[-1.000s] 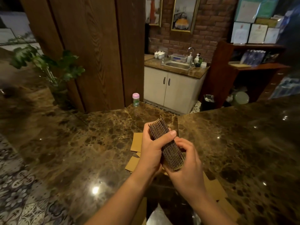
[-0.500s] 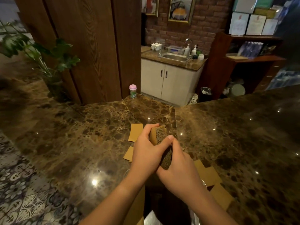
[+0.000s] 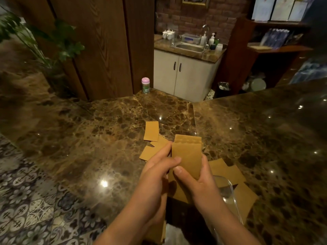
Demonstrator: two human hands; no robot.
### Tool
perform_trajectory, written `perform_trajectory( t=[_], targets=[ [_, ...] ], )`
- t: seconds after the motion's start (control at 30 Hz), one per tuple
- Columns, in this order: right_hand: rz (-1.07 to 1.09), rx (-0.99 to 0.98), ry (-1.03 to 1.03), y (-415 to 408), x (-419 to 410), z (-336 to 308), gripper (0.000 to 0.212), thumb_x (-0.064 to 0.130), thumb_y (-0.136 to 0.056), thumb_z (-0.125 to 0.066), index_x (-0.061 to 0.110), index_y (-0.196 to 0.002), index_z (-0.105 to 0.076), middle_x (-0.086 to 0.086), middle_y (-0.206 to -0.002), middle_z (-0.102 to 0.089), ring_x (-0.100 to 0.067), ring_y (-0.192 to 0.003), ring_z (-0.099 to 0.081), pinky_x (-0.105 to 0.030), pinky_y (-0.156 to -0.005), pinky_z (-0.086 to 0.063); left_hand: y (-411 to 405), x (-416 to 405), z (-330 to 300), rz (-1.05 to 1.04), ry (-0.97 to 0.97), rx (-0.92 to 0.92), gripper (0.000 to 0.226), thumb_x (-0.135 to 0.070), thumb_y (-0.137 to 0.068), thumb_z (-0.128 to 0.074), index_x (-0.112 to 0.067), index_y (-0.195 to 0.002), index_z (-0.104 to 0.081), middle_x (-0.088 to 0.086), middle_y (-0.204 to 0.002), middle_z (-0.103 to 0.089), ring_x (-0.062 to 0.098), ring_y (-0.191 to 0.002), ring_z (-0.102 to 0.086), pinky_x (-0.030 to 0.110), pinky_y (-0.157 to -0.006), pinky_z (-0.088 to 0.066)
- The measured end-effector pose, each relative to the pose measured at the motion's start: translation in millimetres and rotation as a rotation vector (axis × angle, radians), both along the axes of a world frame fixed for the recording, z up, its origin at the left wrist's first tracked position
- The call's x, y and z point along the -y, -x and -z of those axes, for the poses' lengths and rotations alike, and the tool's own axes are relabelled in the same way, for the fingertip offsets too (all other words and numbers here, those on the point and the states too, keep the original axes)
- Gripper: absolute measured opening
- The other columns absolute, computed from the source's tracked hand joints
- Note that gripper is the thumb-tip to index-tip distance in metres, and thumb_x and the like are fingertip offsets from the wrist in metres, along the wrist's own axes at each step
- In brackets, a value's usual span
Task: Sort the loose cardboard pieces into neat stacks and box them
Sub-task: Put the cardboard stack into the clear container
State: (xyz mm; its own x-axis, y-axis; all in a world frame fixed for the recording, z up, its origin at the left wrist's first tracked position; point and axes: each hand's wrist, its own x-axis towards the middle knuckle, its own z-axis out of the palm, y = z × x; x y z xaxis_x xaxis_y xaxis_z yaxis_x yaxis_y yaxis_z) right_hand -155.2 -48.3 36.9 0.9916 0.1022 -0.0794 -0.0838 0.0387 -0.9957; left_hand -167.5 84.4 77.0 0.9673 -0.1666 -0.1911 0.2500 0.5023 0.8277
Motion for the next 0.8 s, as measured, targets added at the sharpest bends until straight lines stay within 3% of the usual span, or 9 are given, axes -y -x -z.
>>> perform_trajectory(
  t=[0.1,0.17,0.23,0.3,0.4,0.53,0.67,0.73,0.8],
  targets=[
    [0.011,-0.176,-0.155,4,2,4,0.067,0.041,-0.066,-0.086,0.032,-0.126,-0.057,-0.002,-0.112,-0.075,-0.024,-0.101,-0.073,-0.038,-0.078,-0.060,-2,-22,3,-0.013,-0.060,-0.019,0.064,-0.021,-0.067,-0.070,-0.018,-0.131,-0.061,0.000,-0.120,-0.073,0.012,-0.107,-0.070,0.023,-0.074,-0.058],
    [0.019,-0.284,-0.189,7,7,9,0.064,0.033,-0.067,-0.089,0.027,-0.124,-0.060,-0.004,-0.108,-0.077,-0.026,-0.096,-0.074,-0.038,-0.072,-0.061,-6,-42,9,-0.074,-0.283,0.044,0.050,-0.026,-0.074,-0.073,-0.026,-0.124,-0.066,-0.008,-0.117,-0.073,0.005,-0.105,-0.069,0.019,-0.075,-0.055],
    [-0.001,-0.372,-0.124,12,15,17,0.061,0.031,-0.067,-0.086,0.028,-0.122,-0.060,0.000,-0.103,-0.079,-0.022,-0.094,-0.075,-0.038,-0.073,-0.060,-9,-61,22,-0.166,-0.418,0.084,0.030,-0.018,-0.089,-0.064,-0.030,-0.116,-0.069,-0.015,-0.108,-0.075,-0.003,-0.097,-0.069,0.009,-0.070,-0.051],
    [-0.031,-0.463,-0.012,17,22,27,0.050,0.029,-0.069,-0.083,0.034,-0.113,-0.060,0.009,-0.092,-0.080,-0.020,-0.088,-0.075,-0.035,-0.073,-0.058,-8,-74,46,-0.197,-0.543,0.071,0.029,-0.015,-0.094,-0.059,-0.036,-0.112,-0.066,-0.017,-0.104,-0.074,-0.009,-0.095,-0.065,0.003,-0.067,-0.046],
    [-0.078,-0.576,0.169,24,30,42,0.047,0.027,-0.076,-0.082,0.038,-0.112,-0.054,0.006,-0.100,-0.076,-0.016,-0.096,-0.068,-0.031,-0.072,-0.052,1,-80,84,-0.103,-0.687,-0.023,0.030,-0.025,-0.094,-0.061,-0.043,-0.118,-0.060,-0.021,-0.116,-0.064,-0.003,-0.107,-0.060,0.014,-0.081,-0.047],
    [-0.101,-0.679,0.317,25,27,52,0.053,0.027,-0.080,-0.082,0.028,-0.123,-0.051,-0.001,-0.114,-0.069,-0.020,-0.103,-0.066,-0.034,-0.078,-0.053,14,-74,113,-0.012,-0.561,-0.135,0.032,-0.029,-0.093,-0.063,-0.051,-0.115,-0.057,-0.027,-0.108,-0.070,-0.005,-0.097,-0.066,0.012,-0.072,-0.051],
    [-0.104,-0.619,0.351,21,10,56,0.052,0.026,-0.086,-0.078,0.029,-0.129,-0.048,0.003,-0.118,-0.067,-0.014,-0.106,-0.062,-0.027,-0.074,-0.050,18,-61,114,0.006,-0.453,-0.186,0.061,-0.040,-0.086,-0.066,-0.041,-0.143,-0.043,-0.011,-0.134,-0.062,0.014,-0.118,-0.062,0.042,-0.100,-0.051],
    [-0.137,-0.560,0.390,21,0,56,0.046,0.032,-0.090,-0.072,0.030,-0.132,-0.051,0.005,-0.121,-0.066,-0.013,-0.110,-0.061,-0.029,-0.084,-0.052,18,-56,111,0.005,-0.424,-0.180,0.068,-0.040,-0.085,-0.065,-0.040,-0.147,-0.038,-0.006,-0.140,-0.057,0.018,-0.122,-0.059,0.049,-0.106,-0.046],
    [-0.154,-0.485,0.604,20,-5,58,0.058,0.050,-0.091,-0.065,0.031,-0.143,-0.045,0.004,-0.137,-0.051,-0.018,-0.128,-0.049,-0.033,-0.099,-0.045,19,-53,109,-0.006,-0.409,-0.167,0.068,-0.039,-0.087,-0.065,-0.039,-0.148,-0.036,-0.002,-0.146,-0.053,0.020,-0.128,-0.054,0.050,-0.109,-0.042]
  ],
)
